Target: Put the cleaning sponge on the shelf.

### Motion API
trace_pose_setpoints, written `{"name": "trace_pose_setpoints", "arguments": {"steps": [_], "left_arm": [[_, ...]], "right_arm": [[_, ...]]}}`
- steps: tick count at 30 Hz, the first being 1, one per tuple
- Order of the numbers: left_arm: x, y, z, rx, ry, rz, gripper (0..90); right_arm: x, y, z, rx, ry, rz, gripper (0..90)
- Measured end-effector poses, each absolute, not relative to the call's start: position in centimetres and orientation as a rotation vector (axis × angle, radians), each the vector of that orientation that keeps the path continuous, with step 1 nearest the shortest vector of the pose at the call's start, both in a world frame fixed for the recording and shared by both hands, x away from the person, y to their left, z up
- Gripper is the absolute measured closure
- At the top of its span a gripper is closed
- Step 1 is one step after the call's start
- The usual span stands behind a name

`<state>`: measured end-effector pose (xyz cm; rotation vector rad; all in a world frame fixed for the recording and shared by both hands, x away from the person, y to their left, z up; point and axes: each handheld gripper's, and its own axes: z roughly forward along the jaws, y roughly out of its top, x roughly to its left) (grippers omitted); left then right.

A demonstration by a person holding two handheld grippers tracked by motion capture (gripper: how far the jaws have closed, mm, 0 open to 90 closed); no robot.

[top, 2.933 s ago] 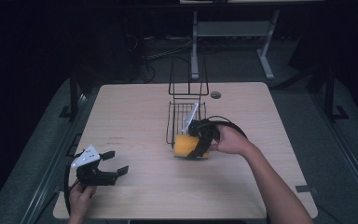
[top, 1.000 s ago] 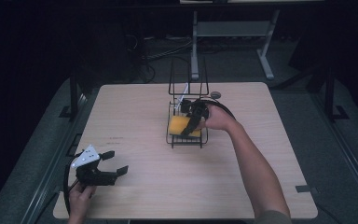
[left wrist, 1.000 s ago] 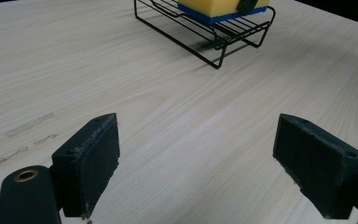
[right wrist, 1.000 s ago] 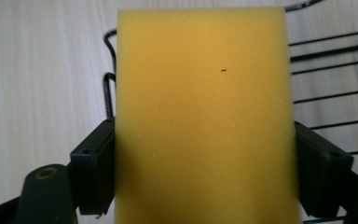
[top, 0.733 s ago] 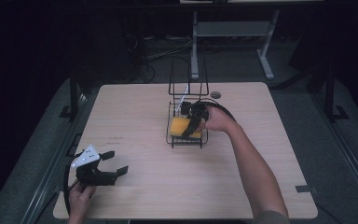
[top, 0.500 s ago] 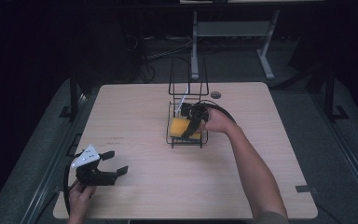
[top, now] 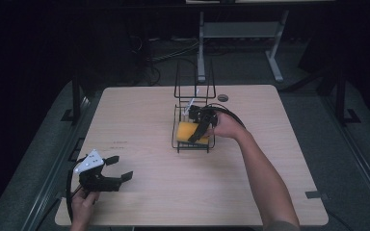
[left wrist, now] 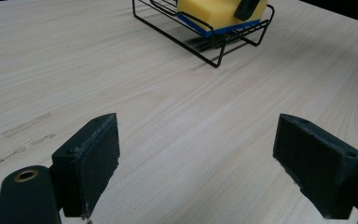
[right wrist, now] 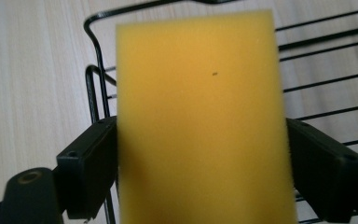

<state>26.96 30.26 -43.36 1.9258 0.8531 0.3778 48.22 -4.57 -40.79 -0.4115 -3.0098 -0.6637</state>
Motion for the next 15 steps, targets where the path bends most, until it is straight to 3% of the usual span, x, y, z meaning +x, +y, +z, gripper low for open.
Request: {"name": "trace_pose_setpoints", "arguments": {"steps": [15], "left_arm": [[26.9,30.1,-43.4,1.929,0.851,0.377,14.1]], "right_arm": [[47.6,-4.7,-39.6,-0.395,-3.039,-0.723,15.0]]}}
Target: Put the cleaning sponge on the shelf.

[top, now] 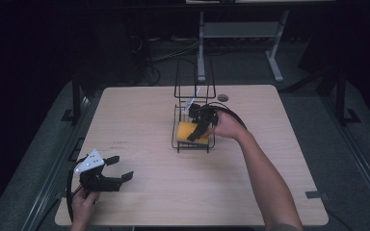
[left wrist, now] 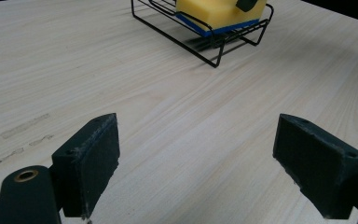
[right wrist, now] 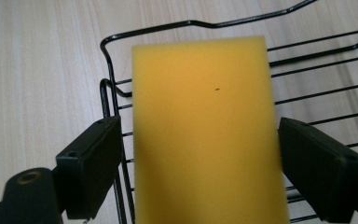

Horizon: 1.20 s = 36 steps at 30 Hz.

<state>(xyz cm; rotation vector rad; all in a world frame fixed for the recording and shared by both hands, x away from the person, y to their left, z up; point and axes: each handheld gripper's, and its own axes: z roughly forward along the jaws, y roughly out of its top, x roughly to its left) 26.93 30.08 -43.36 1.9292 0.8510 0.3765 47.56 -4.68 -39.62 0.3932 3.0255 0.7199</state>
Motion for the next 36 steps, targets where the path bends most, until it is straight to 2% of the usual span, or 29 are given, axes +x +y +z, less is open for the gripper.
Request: {"name": "trace_pose_setpoints", "arguments": {"steps": [36], "left_arm": [[27.0,29.7,-43.4,1.945,0.841,0.376,14.0]], "right_arm": [[43.3,-5.7,-38.7,0.277,2.952,0.795,15.0]]}}
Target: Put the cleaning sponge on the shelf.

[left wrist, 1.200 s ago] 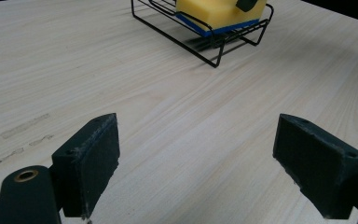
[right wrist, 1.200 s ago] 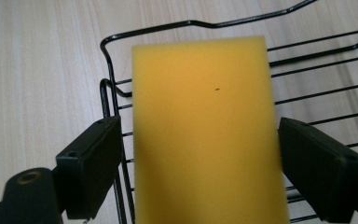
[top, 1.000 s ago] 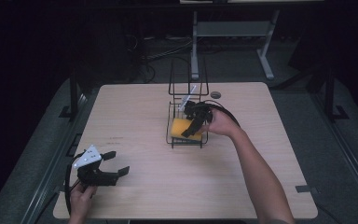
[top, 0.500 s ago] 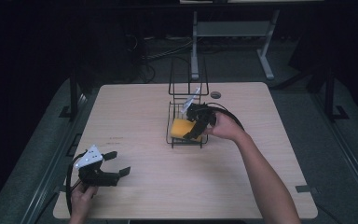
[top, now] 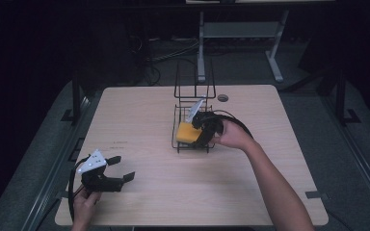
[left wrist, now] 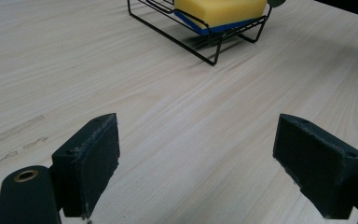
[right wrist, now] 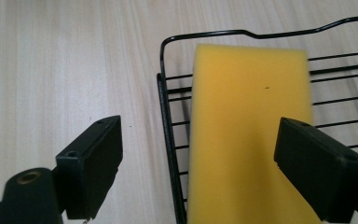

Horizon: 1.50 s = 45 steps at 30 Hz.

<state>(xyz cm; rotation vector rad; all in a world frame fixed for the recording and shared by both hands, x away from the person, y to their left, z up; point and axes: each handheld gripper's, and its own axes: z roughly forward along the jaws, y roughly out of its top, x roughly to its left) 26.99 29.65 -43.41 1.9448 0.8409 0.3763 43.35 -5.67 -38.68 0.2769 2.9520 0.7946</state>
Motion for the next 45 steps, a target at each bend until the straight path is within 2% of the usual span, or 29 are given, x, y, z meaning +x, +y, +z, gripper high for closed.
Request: {"name": "trace_pose_setpoints", "arguments": {"steps": [21,45], "left_arm": [[27.0,29.6,-43.4,1.941,0.845,0.379,14.1],[27.1,29.5,-43.5,1.948,0.848,0.377,14.1]], "right_arm": [[41.4,-5.8,-38.9,0.226,2.924,0.806,15.0],[38.3,-7.8,-38.4,0.195,2.902,0.826,15.0]]}}
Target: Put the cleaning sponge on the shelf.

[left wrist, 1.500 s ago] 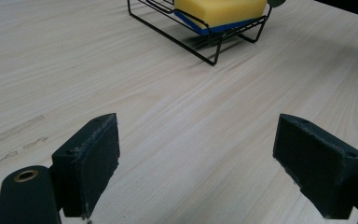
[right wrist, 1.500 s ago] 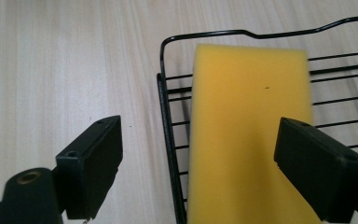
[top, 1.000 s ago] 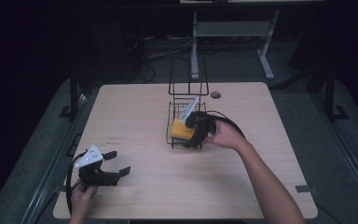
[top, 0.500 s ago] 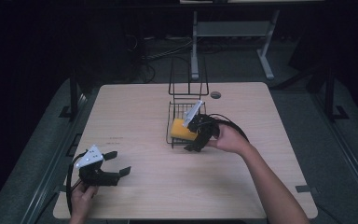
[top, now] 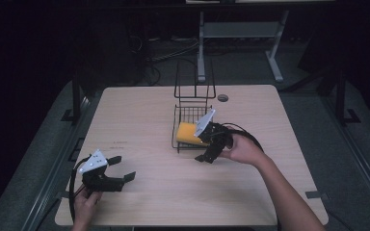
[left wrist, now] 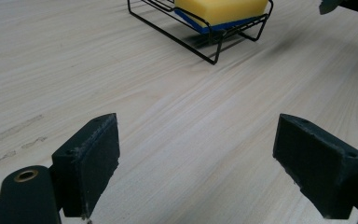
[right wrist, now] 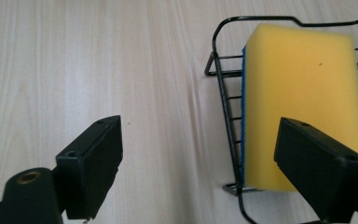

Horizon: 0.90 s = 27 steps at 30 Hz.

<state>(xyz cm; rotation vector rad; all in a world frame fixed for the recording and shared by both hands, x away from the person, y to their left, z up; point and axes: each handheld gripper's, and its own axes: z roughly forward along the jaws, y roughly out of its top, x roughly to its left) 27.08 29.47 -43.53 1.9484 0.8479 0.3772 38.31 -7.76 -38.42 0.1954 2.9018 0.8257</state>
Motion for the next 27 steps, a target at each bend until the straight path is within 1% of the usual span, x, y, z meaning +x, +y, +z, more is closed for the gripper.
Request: {"name": "trace_pose_setpoints", "arguments": {"steps": [27], "left_arm": [[27.0,29.4,-43.5,1.952,0.842,0.377,14.1]], "right_arm": [[36.1,-11.3,-40.5,0.292,2.932,0.811,15.0]]}}
